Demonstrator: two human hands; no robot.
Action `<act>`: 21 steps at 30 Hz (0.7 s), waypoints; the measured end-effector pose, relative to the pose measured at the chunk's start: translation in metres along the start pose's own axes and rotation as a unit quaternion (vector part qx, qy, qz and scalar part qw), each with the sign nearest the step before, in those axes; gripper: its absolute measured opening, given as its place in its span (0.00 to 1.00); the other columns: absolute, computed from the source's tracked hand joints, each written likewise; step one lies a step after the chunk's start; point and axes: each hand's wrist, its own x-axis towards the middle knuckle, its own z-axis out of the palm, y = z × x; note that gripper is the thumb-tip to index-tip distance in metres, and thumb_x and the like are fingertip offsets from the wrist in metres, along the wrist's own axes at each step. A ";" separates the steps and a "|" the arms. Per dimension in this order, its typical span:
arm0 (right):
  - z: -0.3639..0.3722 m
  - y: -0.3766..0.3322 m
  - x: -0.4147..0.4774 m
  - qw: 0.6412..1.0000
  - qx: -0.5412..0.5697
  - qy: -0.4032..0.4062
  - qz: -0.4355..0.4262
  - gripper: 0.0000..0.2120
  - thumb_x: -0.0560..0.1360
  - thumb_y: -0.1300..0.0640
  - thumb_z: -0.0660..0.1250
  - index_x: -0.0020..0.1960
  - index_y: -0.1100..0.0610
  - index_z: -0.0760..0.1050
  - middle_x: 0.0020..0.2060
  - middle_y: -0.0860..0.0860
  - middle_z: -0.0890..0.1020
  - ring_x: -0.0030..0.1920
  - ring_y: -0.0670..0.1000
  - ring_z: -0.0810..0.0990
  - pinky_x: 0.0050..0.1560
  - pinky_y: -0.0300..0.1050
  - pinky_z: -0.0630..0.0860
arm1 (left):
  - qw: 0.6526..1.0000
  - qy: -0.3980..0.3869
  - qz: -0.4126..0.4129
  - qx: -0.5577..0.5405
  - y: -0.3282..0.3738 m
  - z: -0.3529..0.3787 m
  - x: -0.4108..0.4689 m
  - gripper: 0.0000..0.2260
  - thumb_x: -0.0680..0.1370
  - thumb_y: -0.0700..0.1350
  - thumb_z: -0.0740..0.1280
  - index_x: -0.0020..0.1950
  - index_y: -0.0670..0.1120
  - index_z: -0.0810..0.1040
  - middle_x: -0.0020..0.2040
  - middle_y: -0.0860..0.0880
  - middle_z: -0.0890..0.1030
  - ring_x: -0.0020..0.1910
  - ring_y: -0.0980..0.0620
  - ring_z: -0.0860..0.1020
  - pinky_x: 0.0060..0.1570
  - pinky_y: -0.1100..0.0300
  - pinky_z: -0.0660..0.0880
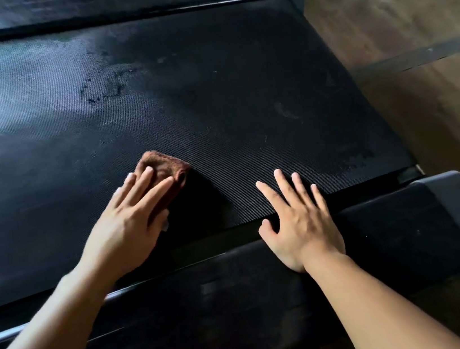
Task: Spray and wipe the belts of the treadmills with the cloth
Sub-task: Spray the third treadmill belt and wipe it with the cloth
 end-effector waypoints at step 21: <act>-0.002 0.000 0.000 1.000 0.008 -0.005 0.001 0.36 0.71 0.39 0.46 0.79 0.39 0.49 0.81 0.46 0.44 0.80 0.53 0.44 0.79 0.57 0.44 | 0.997 -0.043 0.066 -0.002 0.052 0.023 0.035 0.26 0.79 0.58 0.55 0.78 0.65 0.58 0.80 0.49 0.62 0.80 0.42 0.59 0.76 0.44 0.61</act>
